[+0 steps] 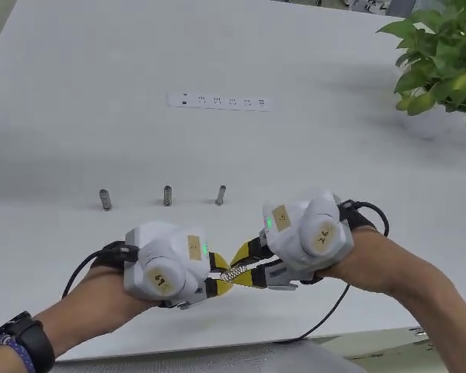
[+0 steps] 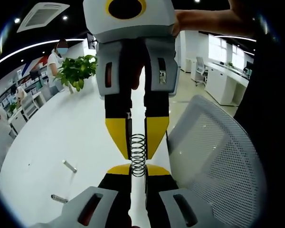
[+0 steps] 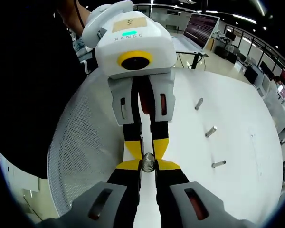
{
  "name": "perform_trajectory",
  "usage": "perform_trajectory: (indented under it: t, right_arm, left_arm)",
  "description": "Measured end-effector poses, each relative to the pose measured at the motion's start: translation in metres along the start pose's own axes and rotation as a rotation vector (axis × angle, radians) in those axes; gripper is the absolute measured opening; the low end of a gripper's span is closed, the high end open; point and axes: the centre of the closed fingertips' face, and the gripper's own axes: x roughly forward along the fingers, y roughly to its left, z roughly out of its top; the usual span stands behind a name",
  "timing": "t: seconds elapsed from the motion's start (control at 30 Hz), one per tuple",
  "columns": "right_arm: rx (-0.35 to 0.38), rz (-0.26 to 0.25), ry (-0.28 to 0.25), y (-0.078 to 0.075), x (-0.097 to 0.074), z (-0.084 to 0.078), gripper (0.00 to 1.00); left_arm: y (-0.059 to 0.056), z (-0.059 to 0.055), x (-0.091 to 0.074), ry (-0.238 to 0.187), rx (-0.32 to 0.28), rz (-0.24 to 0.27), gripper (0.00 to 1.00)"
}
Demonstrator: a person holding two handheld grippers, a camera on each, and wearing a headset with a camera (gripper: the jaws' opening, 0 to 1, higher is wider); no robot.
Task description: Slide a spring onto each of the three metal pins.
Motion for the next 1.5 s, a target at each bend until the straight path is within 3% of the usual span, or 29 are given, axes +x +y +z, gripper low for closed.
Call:
perform_trajectory:
  t: [0.27, 0.57, 0.87, 1.5]
  right_arm:
    - [0.015, -0.011, -0.003, -0.001, 0.0, -0.001, 0.09]
    - [0.031, -0.023, -0.012, -0.005, -0.004, -0.002, 0.09]
    - [0.055, -0.045, -0.004, -0.011, -0.008, -0.012, 0.09]
    - [0.136, -0.092, 0.054, -0.036, -0.013, -0.046, 0.09]
  left_arm:
    - [0.0, 0.0, 0.002, -0.006, -0.011, 0.006, 0.03]
    - [0.004, -0.001, 0.0, -0.012, -0.049, 0.012, 0.12]
    - [0.015, -0.003, -0.011, -0.029, -0.113, 0.052, 0.18]
    - [0.041, -0.024, -0.048, -0.051, -0.252, 0.179, 0.28]
